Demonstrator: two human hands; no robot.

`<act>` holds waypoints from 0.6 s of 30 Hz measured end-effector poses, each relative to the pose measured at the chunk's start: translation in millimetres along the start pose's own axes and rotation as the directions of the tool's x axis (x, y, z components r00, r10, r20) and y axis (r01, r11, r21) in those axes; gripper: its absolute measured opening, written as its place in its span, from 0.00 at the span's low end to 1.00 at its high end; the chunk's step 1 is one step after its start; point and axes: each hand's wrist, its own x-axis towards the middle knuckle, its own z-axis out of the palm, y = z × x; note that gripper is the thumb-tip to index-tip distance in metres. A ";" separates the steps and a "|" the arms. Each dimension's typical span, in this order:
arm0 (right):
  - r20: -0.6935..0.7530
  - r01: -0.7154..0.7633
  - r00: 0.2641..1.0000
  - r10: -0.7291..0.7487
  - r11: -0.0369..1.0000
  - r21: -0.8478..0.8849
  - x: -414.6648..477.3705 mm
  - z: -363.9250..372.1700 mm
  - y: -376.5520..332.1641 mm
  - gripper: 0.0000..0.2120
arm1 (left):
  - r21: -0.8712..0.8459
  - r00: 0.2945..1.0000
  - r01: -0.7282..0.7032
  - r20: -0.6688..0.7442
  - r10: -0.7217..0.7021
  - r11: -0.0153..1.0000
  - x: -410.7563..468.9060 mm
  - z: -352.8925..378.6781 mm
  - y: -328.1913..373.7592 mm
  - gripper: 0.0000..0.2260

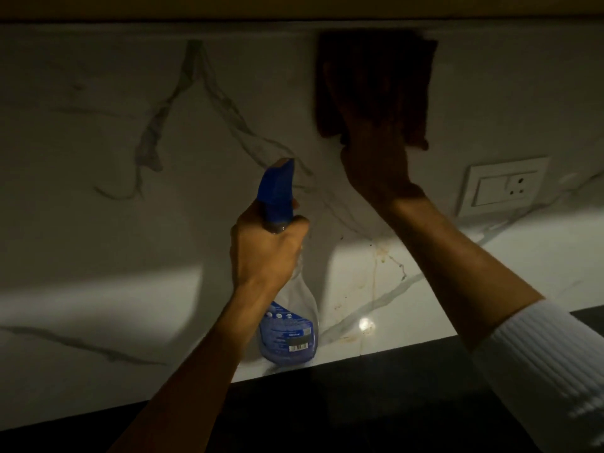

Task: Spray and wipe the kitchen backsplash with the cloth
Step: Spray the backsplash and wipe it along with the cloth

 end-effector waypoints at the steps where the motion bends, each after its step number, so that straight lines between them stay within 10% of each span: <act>1: 0.062 0.105 0.993 -0.103 0.994 -0.036 -7.1 3.5 -6.2 0.31 | 0.005 1.000 0.003 -0.018 -0.002 1.000 3.6 -0.6 2.1 0.05; 6: 0.290 0.407 0.881 -0.374 0.911 -0.064 -10.5 0.1 -5.8 0.32 | 0.062 0.999 -0.015 -0.047 0.018 0.998 8.5 -2.9 11.6 0.06; 13: -0.088 0.019 0.996 -0.019 1.000 -0.004 -8.7 -0.2 37.4 0.34 | 0.100 1.000 0.010 -0.008 -0.009 0.995 8.6 0.6 8.6 0.03; 18: 0.060 0.022 0.998 -0.020 0.999 -0.031 -89.5 29.5 31.5 0.39 | 0.094 0.999 -0.003 0.032 0.000 0.996 2.0 7.7 8.8 0.06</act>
